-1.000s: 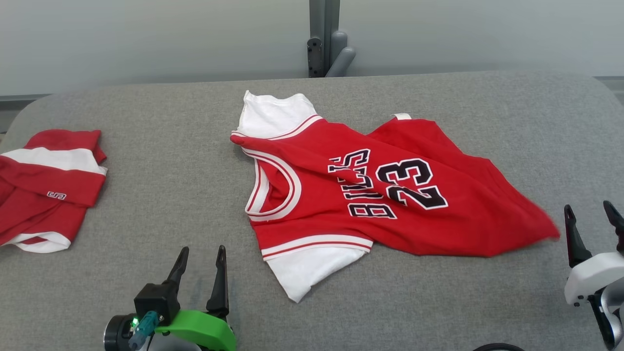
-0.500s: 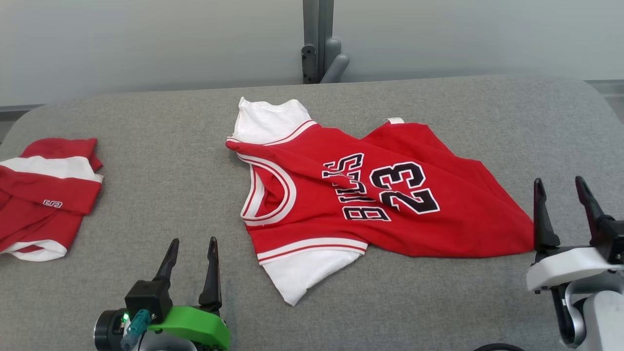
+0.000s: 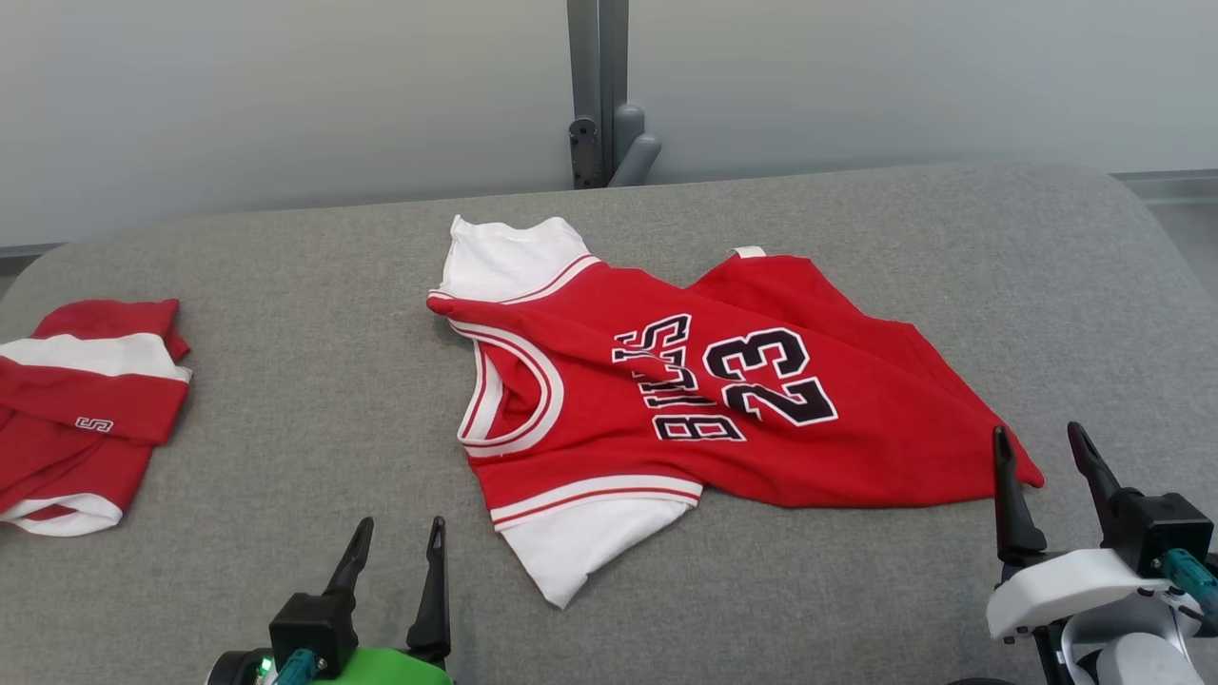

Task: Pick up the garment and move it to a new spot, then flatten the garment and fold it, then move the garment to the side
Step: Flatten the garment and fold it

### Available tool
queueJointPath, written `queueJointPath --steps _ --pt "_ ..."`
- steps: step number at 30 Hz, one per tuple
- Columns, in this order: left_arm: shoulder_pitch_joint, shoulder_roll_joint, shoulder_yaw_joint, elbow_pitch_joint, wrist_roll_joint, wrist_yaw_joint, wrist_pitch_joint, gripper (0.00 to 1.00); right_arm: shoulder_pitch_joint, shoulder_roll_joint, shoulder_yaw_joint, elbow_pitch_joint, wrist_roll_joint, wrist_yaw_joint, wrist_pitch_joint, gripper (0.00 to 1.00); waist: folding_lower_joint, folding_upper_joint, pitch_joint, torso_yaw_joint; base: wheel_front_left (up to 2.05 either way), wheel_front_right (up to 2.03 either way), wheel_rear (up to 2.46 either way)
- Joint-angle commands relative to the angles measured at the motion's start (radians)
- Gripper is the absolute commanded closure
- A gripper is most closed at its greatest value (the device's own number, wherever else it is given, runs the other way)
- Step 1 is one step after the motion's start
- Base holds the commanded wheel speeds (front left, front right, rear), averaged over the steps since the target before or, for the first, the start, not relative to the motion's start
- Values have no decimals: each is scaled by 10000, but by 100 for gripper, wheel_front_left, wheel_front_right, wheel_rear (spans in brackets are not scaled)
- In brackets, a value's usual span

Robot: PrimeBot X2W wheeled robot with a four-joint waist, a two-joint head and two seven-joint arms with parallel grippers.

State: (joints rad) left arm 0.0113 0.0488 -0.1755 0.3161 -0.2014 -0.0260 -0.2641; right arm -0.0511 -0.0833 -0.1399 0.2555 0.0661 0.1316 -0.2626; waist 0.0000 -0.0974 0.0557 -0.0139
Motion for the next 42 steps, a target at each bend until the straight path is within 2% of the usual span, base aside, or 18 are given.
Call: queueJointPath --steps 1,7,14,25,33,34,35,36,37,42 --pt "157 34 -33 -6 -44 19 -2 0 135 -9 11 28 32 -18 -25 0 0 0 2 -21 0 0 0" --pt "50 32 -195 28 -138 -63 -2 0 14 -90 49 57 45 -18 -25 0 0 0 122 -77 0 0 0" --pt "-162 34 -918 813 -1327 -481 -2 0 -66 -196 241 215 44 -18 -25 0 0 0 561 -229 0 0 0" --pt "-965 36 -1745 1979 -2740 -795 -2 0 -571 -391 83 514 112 -18 -25 0 0 0 1486 -698 0 0 0" --pt "-1289 32 -2345 2470 -3504 -938 9 1 -670 -341 -116 824 66 -18 -25 0 0 0 1732 -851 0 0 0" --pt "-1315 31 -2408 2501 -3531 -960 9 7 -680 -344 -147 873 67 -18 -25 0 0 0 1745 -860 0 0 0" --pt "-1356 32 -2448 2521 -3524 -963 9 47 -690 -350 -162 944 47 -18 -25 0 0 0 1759 -863 0 0 0" --pt "-1390 36 -2472 2545 -3536 -972 9 80 -709 -350 -161 1018 30 -18 -25 0 0 0 1772 -867 0 0 0" --pt "-1447 36 -2479 2509 -3524 -975 8 100 -753 -364 -169 1092 36 -18 -25 0 0 0 1792 -868 0 0 0" --pt "-1643 37 -2252 2302 -3252 -1021 5 100 -1012 -426 -281 1631 154 -18 -25 0 0 0 1947 -812 0 0 0"
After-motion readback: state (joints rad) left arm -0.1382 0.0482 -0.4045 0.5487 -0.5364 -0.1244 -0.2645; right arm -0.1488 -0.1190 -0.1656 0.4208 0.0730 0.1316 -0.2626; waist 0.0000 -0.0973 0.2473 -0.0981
